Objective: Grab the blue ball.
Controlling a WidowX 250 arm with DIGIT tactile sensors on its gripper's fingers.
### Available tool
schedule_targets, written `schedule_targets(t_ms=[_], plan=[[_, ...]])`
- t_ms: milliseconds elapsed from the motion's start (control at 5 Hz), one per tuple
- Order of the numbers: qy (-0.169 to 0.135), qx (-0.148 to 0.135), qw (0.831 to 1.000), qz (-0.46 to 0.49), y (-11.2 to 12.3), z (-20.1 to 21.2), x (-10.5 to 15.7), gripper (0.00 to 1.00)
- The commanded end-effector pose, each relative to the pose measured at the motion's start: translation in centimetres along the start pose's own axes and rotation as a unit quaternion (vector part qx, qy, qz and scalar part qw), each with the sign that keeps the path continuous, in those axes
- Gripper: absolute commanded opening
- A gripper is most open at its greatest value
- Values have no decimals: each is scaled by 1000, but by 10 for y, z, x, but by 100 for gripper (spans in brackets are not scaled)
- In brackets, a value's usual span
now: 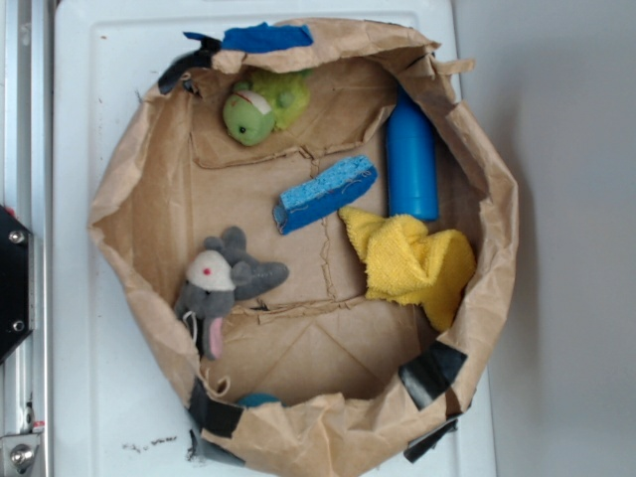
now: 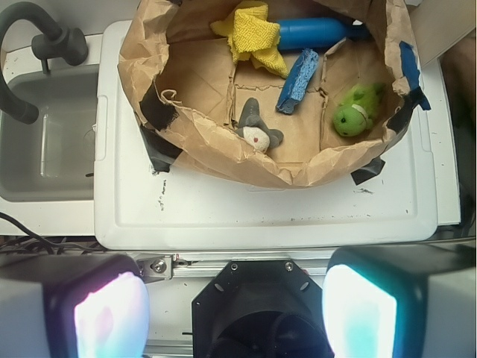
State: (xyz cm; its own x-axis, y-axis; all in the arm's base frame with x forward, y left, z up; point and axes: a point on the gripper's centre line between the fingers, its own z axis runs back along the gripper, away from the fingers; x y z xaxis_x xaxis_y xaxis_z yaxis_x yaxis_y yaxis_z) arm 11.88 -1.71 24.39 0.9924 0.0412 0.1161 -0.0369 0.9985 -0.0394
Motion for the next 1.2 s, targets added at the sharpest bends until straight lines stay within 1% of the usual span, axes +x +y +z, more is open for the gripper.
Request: schedule_targets(t_ms=[0,200,400,600,800,1000], plan=[[0,0,1000,0,0,0,0,100],[-7,0,1000,17,-5,-1,31,100],[-16,0,999,47,-2,-6,70,100],[-28,15,996,78,7,-20,102,100],[-1,24,987,159,12,-42,128,100],[58,3,965,255,7,-49,114,100]])
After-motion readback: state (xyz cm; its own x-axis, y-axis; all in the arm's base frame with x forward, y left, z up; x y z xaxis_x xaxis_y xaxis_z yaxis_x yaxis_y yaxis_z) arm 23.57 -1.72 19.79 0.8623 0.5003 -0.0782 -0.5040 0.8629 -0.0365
